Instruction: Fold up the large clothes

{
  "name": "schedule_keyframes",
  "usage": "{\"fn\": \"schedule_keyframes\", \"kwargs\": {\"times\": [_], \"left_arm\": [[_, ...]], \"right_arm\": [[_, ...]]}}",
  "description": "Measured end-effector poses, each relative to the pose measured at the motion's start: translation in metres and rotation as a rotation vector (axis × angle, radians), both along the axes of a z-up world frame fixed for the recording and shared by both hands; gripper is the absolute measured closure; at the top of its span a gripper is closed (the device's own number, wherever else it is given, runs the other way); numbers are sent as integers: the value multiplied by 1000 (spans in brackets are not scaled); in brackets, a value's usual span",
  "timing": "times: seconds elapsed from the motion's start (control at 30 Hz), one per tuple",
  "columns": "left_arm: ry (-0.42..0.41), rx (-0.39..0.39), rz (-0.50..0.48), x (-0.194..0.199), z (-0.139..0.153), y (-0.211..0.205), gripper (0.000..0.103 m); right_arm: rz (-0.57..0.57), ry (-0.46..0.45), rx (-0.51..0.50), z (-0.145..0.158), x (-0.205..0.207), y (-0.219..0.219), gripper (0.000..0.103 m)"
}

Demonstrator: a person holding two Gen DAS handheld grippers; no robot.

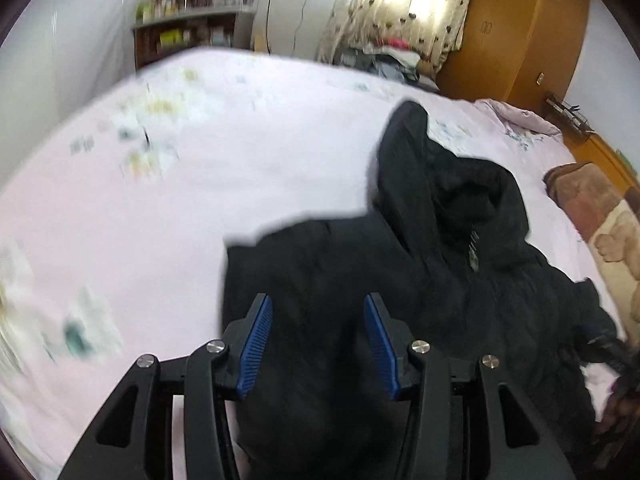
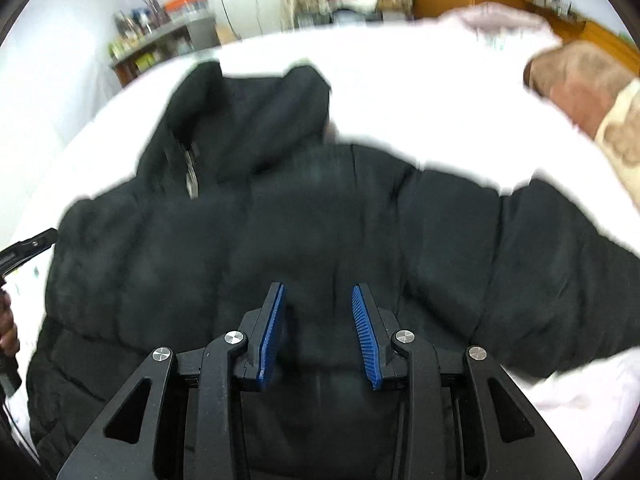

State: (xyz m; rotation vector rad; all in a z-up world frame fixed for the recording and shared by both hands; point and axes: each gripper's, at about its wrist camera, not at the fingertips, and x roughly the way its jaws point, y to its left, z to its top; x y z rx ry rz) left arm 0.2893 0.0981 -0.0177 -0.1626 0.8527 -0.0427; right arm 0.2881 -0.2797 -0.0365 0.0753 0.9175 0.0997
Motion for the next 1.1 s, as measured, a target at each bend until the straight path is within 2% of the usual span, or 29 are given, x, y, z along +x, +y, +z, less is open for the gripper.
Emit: {"fn": "schedule_keyframes", "kwargs": {"times": [0.07, 0.13, 0.23, 0.33, 0.43, 0.53, 0.63, 0.7, 0.8, 0.87, 0.97, 1.1], "left_arm": [[28, 25, 30, 18, -10, 3, 53], [83, 21, 47, 31, -33, 6, 53], [84, 55, 36, 35, -52, 0, 52], [83, 73, 28, 36, -59, -5, 52], [91, 97, 23, 35, -46, -8, 52], [37, 66, -6, 12, -17, -8, 53], [-17, 52, -38, -25, -5, -10, 53], [17, 46, -41, -35, -18, -9, 53], [99, 49, -23, -32, -50, -8, 53], [113, 35, -1, -30, -55, -6, 52], [121, 53, 13, -30, -44, -7, 53], [84, 47, -9, -61, -19, -13, 53]], "right_arm": [[-4, -4, 35, 4, 17, -3, 68], [-17, 20, 16, -7, 41, -2, 68], [-19, 117, -6, -44, 66, -8, 68], [-24, 136, 3, -60, 73, -13, 68], [-31, 147, -5, -58, 74, -12, 68], [-37, 87, -9, -29, 60, -10, 68], [-18, 13, 26, -7, 23, -9, 68], [9, 33, 16, -16, 7, -2, 68], [28, 117, -24, -47, 8, 2, 68], [30, 137, -27, -60, 11, -2, 68], [17, 142, -36, -50, 7, -1, 68], [-1, 101, -7, -21, -25, -4, 67]]}}
